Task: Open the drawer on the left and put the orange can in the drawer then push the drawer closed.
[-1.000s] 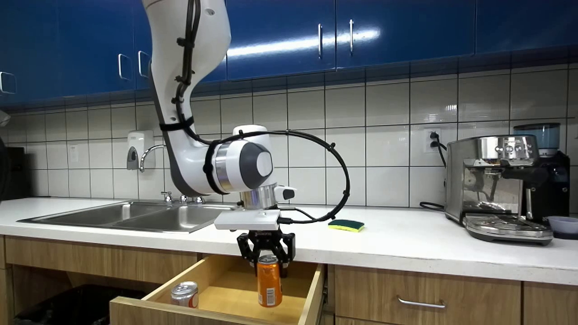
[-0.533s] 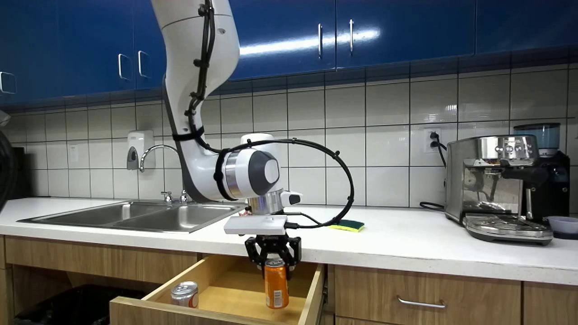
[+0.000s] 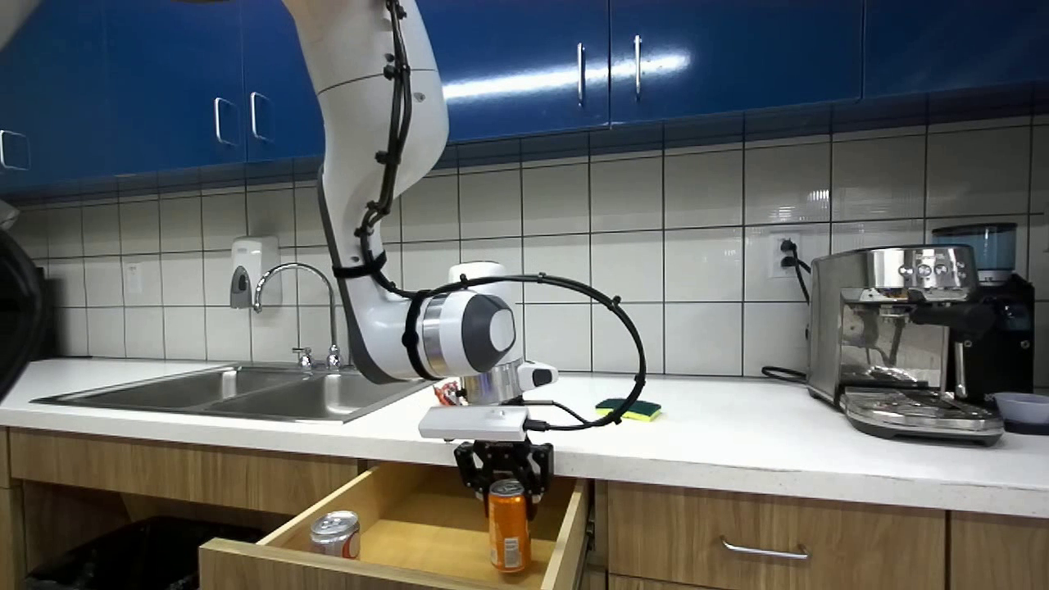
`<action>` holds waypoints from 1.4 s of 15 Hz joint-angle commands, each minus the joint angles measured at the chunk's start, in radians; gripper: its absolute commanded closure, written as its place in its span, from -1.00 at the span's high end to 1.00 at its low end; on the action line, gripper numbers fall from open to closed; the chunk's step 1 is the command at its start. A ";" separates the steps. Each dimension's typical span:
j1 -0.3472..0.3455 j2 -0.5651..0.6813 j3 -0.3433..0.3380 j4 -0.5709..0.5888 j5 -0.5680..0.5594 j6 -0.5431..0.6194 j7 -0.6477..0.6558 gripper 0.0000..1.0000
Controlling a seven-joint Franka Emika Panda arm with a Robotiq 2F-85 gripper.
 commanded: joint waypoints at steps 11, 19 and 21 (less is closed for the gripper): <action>0.036 0.053 -0.016 0.035 0.007 -0.001 0.025 -0.22; 0.033 -0.009 -0.018 -0.011 0.010 0.043 0.025 1.00; 0.042 -0.036 -0.030 -0.032 0.000 0.063 0.028 1.00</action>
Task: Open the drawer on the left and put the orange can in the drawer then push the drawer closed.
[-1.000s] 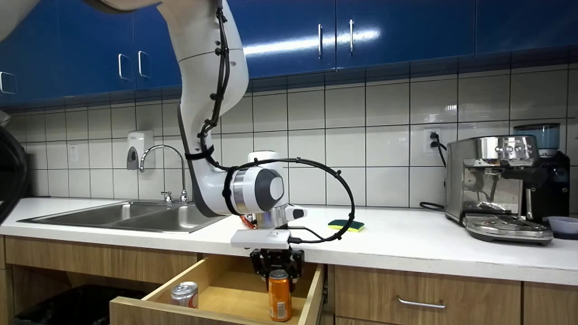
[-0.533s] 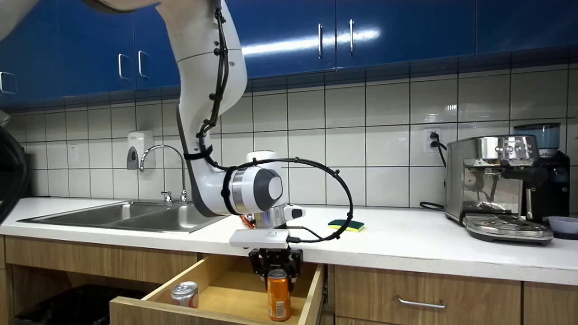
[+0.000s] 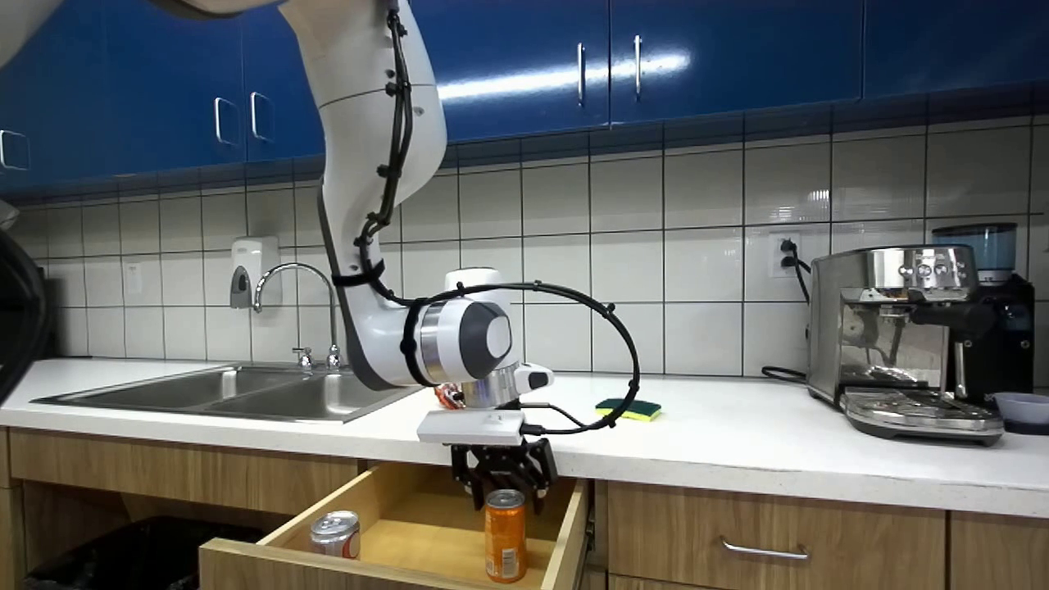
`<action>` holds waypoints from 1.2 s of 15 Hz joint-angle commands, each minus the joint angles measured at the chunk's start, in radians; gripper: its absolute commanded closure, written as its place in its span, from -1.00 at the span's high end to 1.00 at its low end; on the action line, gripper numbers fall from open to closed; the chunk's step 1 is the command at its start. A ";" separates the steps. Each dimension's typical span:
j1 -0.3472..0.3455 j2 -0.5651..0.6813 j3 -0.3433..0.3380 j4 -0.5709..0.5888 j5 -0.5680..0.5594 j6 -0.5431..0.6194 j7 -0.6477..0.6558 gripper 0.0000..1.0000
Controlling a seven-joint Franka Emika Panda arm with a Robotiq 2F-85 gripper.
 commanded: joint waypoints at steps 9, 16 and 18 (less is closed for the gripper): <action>0.036 -0.266 -0.042 -0.241 -0.032 0.021 0.020 1.00; 0.012 -0.433 -0.018 -0.385 -0.023 -0.031 0.007 1.00; 0.007 -0.472 -0.012 -0.421 -0.022 -0.060 0.005 1.00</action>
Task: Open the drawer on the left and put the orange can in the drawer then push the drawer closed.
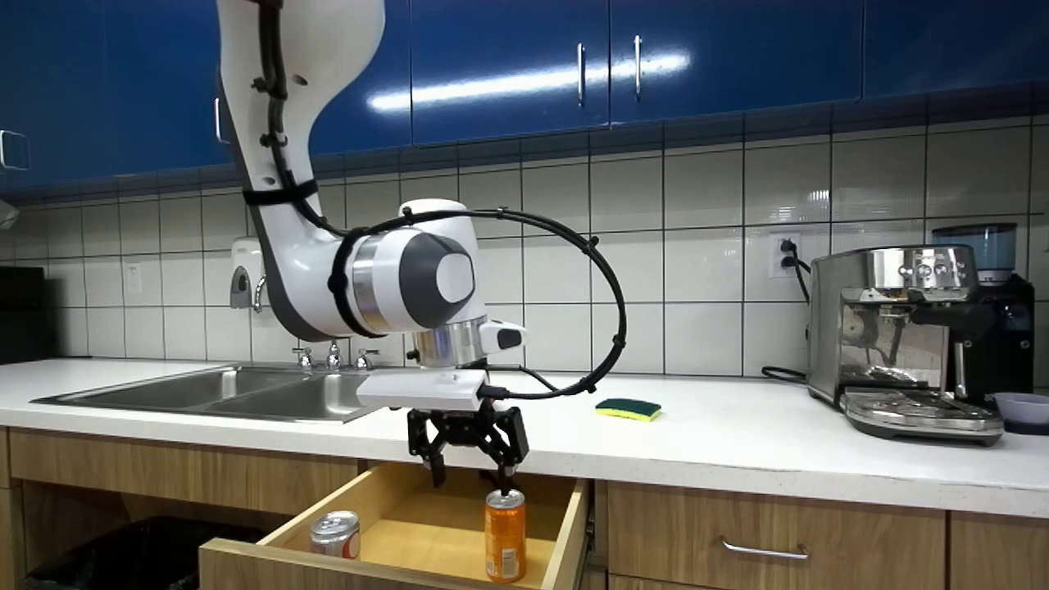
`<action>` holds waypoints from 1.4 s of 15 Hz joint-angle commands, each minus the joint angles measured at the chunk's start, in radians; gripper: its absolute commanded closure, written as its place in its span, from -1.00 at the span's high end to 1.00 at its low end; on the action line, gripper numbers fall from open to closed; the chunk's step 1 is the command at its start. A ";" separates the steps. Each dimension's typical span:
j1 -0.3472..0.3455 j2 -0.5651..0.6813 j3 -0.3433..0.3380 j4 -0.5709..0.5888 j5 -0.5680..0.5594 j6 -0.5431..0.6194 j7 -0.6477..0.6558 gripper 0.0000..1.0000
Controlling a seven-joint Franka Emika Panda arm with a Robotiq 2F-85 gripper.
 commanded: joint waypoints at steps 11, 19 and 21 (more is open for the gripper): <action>-0.021 -0.176 0.039 -0.147 0.015 -0.235 -0.012 1.00; -0.021 -0.148 0.040 -0.150 0.075 -0.275 -0.014 1.00; -0.020 -0.142 0.041 -0.150 0.088 -0.288 -0.017 1.00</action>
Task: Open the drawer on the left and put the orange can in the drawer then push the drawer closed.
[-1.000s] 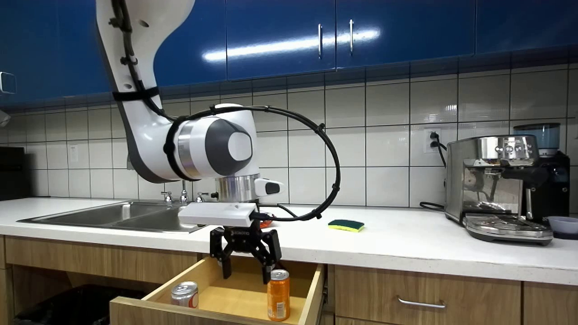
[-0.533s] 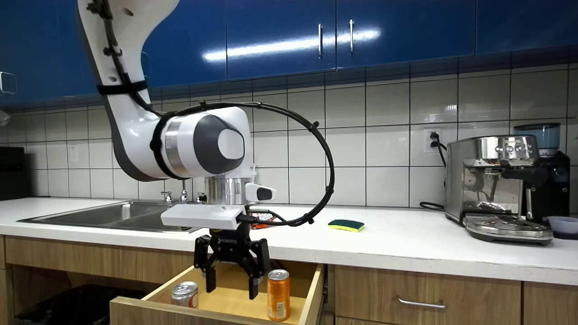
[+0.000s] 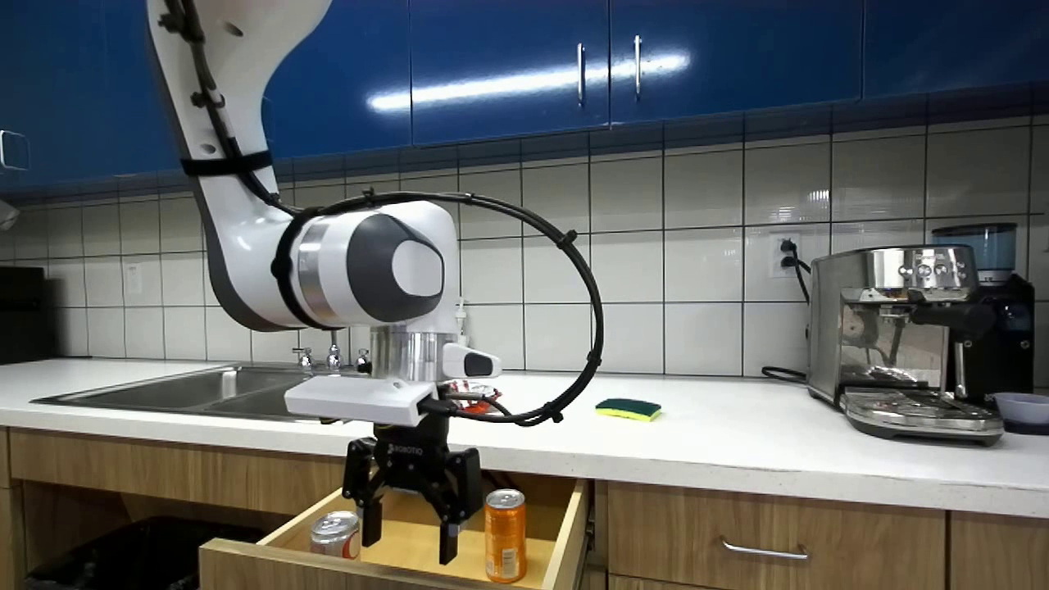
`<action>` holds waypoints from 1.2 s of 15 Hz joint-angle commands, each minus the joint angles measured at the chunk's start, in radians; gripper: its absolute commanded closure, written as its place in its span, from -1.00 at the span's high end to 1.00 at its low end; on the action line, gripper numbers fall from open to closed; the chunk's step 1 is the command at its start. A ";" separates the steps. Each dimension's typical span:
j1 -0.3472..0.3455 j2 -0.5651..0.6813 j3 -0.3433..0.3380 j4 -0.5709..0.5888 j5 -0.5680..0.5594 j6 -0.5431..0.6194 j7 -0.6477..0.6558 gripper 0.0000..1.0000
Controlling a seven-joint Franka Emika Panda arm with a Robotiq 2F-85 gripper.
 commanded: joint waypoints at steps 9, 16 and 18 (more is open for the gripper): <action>-0.023 0.036 0.018 0.001 0.065 -0.139 -0.042 1.00; -0.029 0.102 0.017 0.018 0.070 -0.110 -0.038 1.00; -0.028 0.139 0.018 0.037 0.057 -0.080 -0.027 1.00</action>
